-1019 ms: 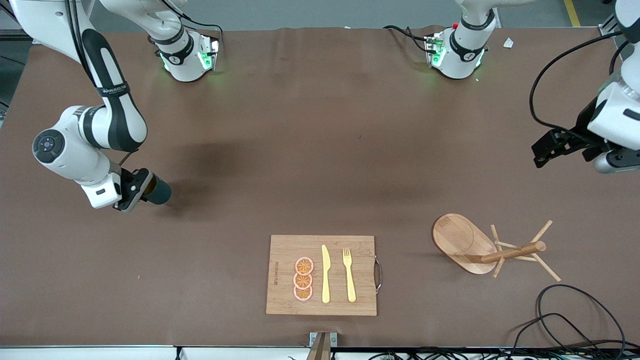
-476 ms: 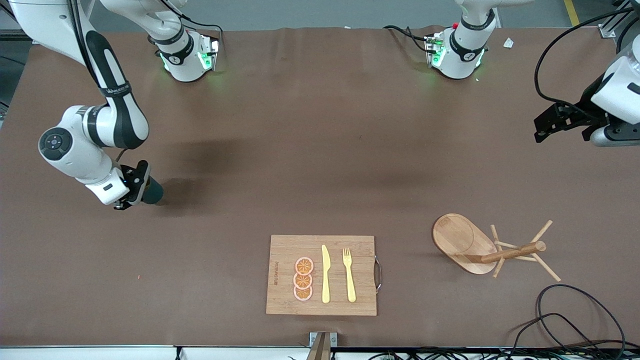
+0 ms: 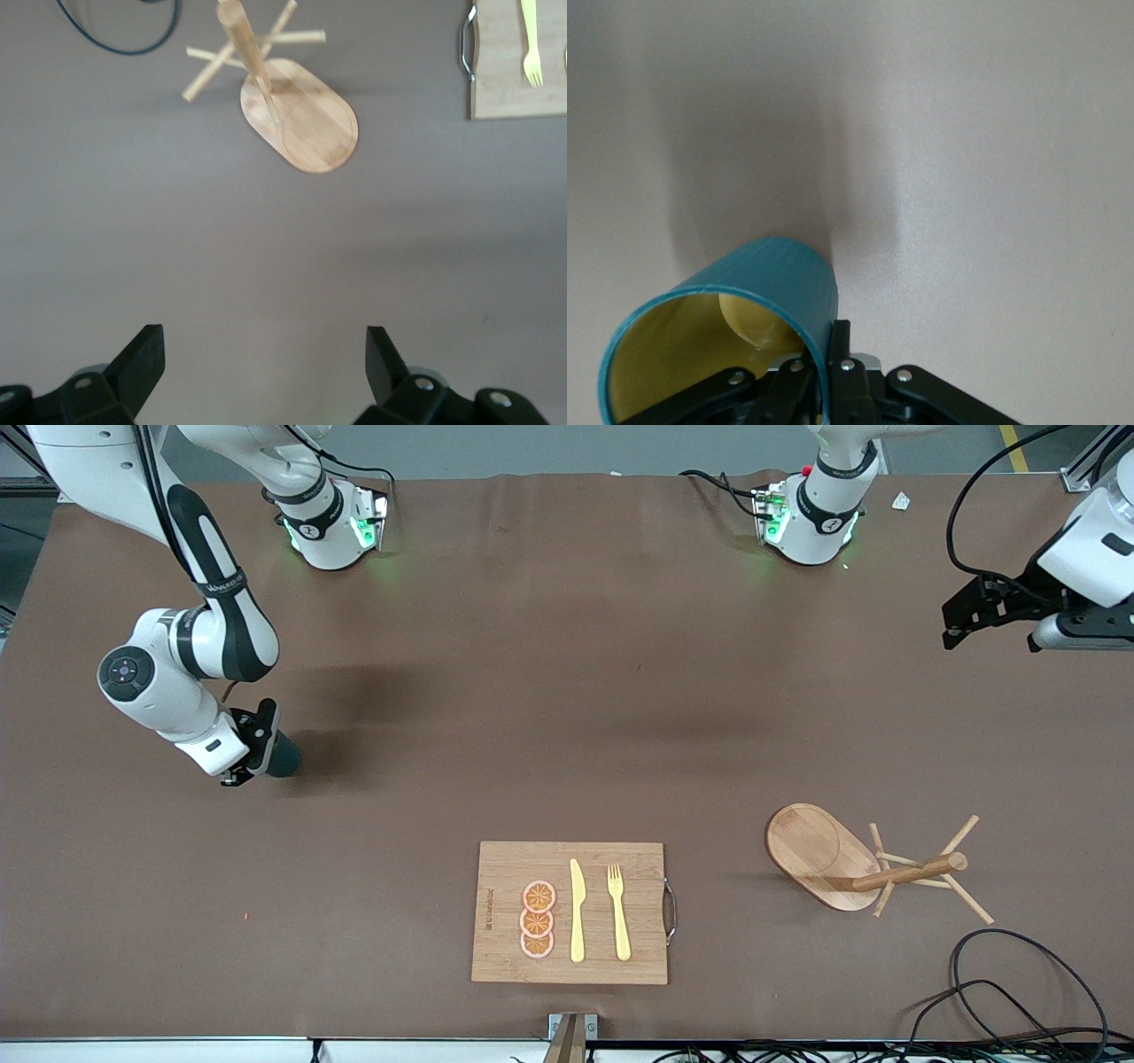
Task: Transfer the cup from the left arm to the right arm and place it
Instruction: 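Lower the mug upright onto the table with the right gripper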
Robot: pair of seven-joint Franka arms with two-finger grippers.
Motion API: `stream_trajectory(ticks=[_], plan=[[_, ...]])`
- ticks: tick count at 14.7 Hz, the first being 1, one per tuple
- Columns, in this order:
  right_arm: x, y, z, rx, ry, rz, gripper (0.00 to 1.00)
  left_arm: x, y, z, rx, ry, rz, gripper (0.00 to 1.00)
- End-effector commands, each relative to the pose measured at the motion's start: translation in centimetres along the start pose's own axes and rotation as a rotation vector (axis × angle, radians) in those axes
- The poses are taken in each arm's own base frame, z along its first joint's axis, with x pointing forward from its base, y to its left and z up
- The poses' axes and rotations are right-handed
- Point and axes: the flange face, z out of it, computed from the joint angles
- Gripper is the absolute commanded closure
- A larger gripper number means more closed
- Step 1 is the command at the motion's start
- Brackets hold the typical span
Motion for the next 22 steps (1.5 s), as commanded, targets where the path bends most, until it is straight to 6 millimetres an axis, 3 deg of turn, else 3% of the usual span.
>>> stream_trajectory(ticks=[1, 4, 5, 6, 7, 8, 11, 13, 15, 19, 22], plan=[[-0.2, -0.7, -0.4, -0.010, 0.002, -0.055, 0.99, -0.5, 1.0, -0.2, -0.009, -0.017, -0.017, 0.00], [0.0, -0.7, -0.4, -0.010, 0.002, -0.059, 0.96, 0.2, 1.2, 0.3, -0.014, -0.024, -0.007, 0.00], [0.0, -0.7, -0.4, -0.010, 0.002, -0.058, 0.87, 0.3, 1.2, 0.2, -0.014, -0.020, -0.009, 0.00], [0.0, -0.7, -0.4, -0.007, 0.002, -0.056, 0.27, 0.3, 1.2, 0.2, -0.016, -0.018, -0.010, 0.00], [0.0, -0.8, -0.4, -0.002, 0.003, -0.053, 0.06, 0.4, 1.1, 0.1, -0.016, -0.012, -0.012, 0.00], [0.0, -0.7, -0.4, -0.002, 0.004, -0.051, 0.00, 0.4, 1.1, -0.1, -0.017, -0.006, -0.012, 0.00], [0.0, -0.5, -1.0, 0.017, 0.006, -0.041, 0.00, 0.5, 0.7, -0.6, -0.019, 0.004, -0.018, 0.00], [0.0, 0.6, -2.9, 0.066, 0.012, -0.015, 0.00, 0.4, 0.1, -1.3, -0.024, 0.012, -0.024, 0.00], [0.1, 1.9, -5.6, 0.114, 0.009, 0.067, 0.00, 0.3, -0.3, -1.4, -0.025, 0.007, -0.030, 0.00], [0.9, 4.7, -11.9, 0.201, -0.024, 0.344, 0.00, 0.3, 1.1, -1.4, -0.026, 0.007, -0.053, 0.00], [0.9, 4.8, -16.1, 0.170, -0.039, 0.648, 0.00, 0.3, 0.8, -1.3, -0.026, 0.005, -0.061, 0.00]])
